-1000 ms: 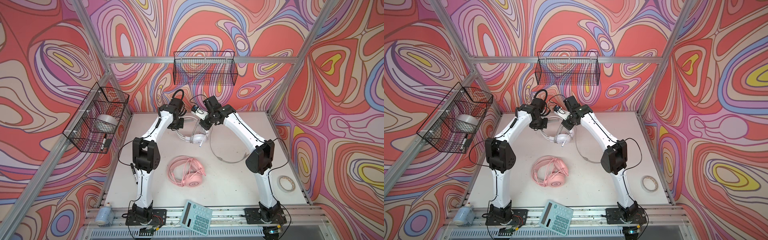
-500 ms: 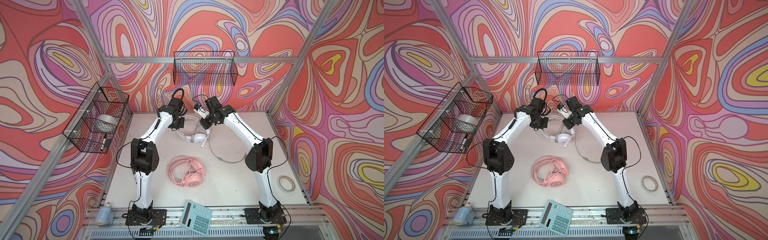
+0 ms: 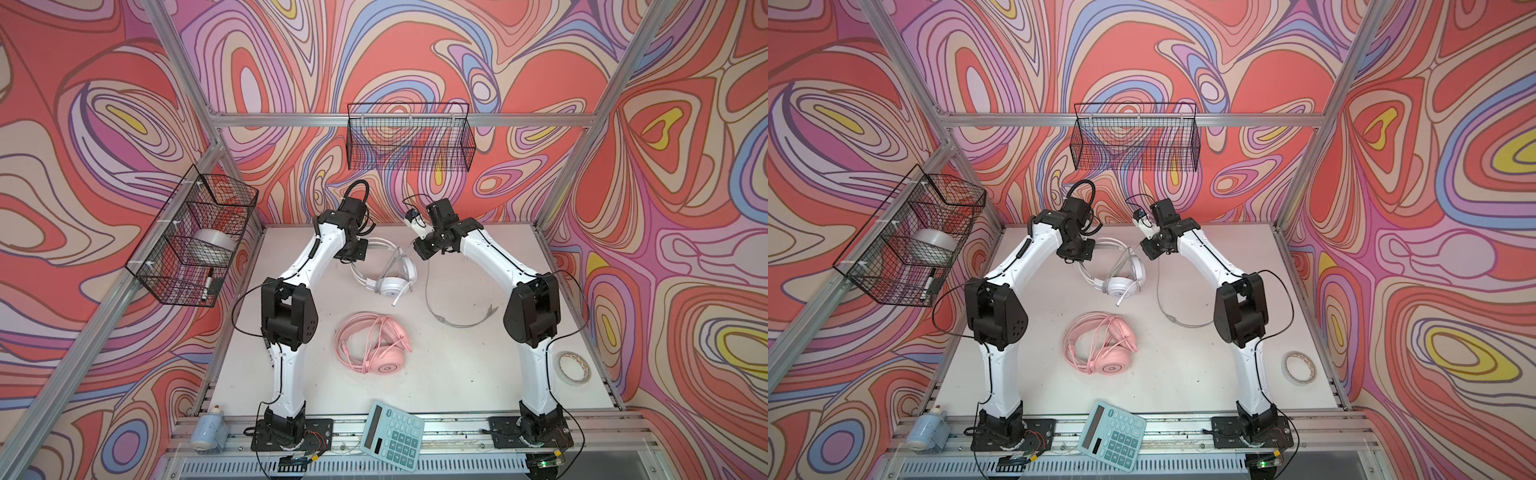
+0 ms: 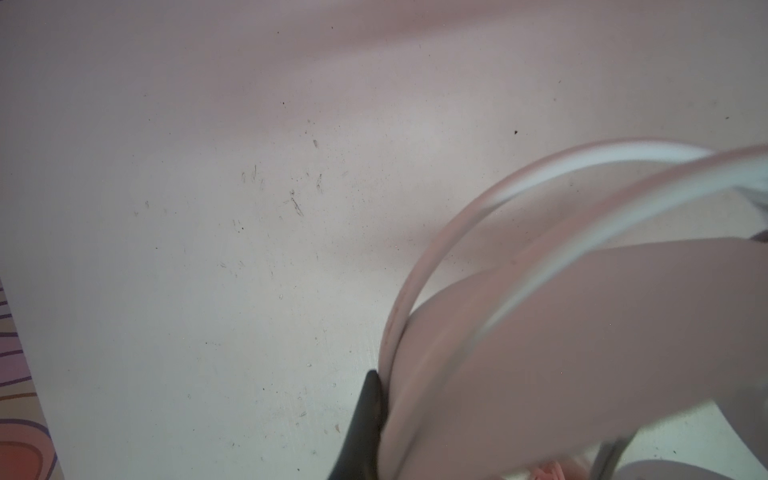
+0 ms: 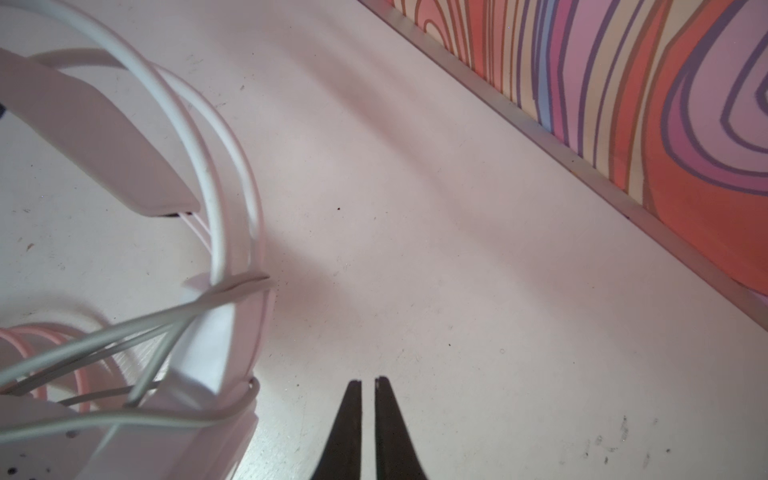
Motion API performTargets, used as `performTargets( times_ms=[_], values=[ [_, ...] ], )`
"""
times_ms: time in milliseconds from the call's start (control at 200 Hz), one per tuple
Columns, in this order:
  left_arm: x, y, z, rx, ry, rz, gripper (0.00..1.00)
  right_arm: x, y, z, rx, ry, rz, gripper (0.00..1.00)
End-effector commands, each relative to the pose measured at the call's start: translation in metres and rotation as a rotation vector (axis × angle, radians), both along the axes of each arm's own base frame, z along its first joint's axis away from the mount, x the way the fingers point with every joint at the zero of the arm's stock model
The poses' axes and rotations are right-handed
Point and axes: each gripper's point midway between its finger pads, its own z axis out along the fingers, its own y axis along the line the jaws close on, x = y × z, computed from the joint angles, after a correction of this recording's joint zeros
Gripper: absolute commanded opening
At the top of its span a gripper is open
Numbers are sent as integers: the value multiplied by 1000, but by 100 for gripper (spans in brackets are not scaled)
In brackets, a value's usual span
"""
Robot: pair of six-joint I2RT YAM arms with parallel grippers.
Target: Wrap the headphones
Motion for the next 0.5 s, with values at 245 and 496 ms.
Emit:
performTargets(
  times_ms=[245, 496],
  values=[
    [-13, -15, 28, -69, -16, -94, 0, 21, -11, -17, 59, 73, -122, 11],
    [-19, -29, 34, -168, -28, -123, 0, 18, -15, -37, 221, 193, -137, 15]
  ],
)
